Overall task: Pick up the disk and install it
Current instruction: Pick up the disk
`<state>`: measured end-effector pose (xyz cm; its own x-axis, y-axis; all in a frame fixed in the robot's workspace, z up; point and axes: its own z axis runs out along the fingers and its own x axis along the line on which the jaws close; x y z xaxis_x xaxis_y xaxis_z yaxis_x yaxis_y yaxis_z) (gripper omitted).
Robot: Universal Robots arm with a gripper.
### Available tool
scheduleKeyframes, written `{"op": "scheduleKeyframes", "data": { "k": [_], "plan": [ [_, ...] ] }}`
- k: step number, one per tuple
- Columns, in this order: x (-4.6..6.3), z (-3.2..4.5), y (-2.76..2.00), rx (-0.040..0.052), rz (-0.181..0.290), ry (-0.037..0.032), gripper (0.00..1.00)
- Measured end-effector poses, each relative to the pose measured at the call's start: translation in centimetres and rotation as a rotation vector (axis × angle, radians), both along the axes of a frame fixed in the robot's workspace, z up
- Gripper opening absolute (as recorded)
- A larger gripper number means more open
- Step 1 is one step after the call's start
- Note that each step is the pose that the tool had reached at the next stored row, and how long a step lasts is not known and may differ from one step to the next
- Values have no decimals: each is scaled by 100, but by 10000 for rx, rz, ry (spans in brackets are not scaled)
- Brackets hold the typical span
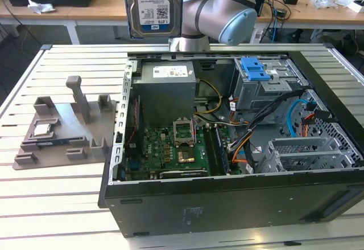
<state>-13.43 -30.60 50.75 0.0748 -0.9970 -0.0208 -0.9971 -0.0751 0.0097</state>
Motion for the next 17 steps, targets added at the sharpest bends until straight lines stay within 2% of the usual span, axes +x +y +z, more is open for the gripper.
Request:
{"op": "scheduleKeyframes", "data": {
  "k": [2,4,7,12,17],
  "plan": [
    [68,0,0,1,2,1,37],
    [188,0,-6,6,1,5,37],
    [288,0,-22,7,2,8,37],
    [371,-4,-62,9,2,7,37],
    [408,-8,-92,8,1,7,37]
  ]
}}
